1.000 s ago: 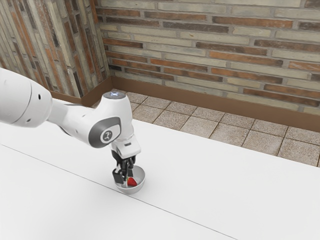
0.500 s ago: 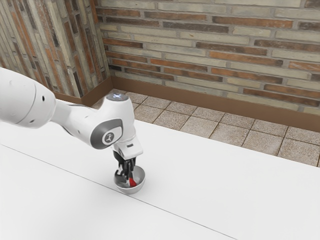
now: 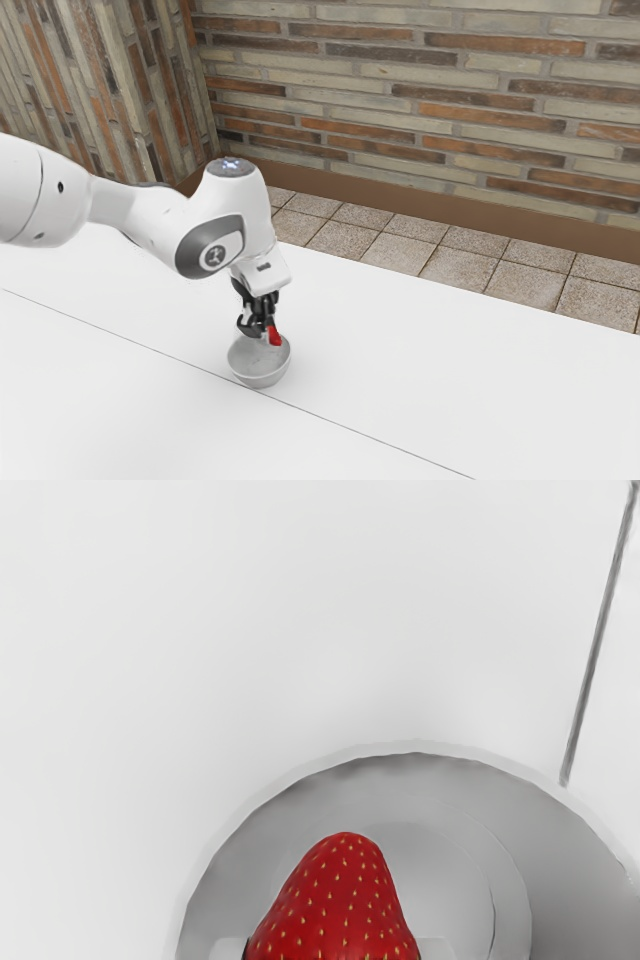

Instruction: Take strawberry from the bowl

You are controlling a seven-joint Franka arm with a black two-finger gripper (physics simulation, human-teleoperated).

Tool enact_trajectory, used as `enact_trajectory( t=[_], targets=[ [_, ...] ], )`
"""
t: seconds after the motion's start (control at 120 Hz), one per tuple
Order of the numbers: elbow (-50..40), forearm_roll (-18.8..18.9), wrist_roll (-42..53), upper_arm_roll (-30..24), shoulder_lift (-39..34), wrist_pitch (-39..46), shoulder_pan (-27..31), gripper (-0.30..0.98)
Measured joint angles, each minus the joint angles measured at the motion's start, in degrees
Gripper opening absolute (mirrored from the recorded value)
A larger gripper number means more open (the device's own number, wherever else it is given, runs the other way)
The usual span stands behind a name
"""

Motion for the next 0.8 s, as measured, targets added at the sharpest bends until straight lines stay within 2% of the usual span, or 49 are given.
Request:
enact_trajectory(
  t=[0.092, 0.167, 0.258, 0.358, 0.525, 0.667, 0.742, 0.8],
  targets=[
    [0.07, -0.20, -0.41, -5.17, -3.31, -0.52, 0.21, 0.08],
    [2.14, -0.30, -1.18, -9.72, -0.91, -0.72, -2.83, 0.07],
    [6.91, -0.14, -2.18, -11.00, 5.12, -0.70, -7.96, 0.06],
    [8.29, 0.00, -3.17, -11.16, 6.85, -0.54, -9.30, 0.05],
    [8.71, 0.30, -3.98, -11.14, 7.48, -0.83, -9.52, 0.37],
    [7.34, -0.73, -4.62, -11.22, 6.11, -1.32, -9.59, 0.52],
    [5.87, -2.45, -6.86, -11.04, -0.56, -5.20, -8.17, 0.57],
    [6.44, -3.37, -8.89, -10.36, -7.83, -9.97, -4.95, 0.60]
  ],
)
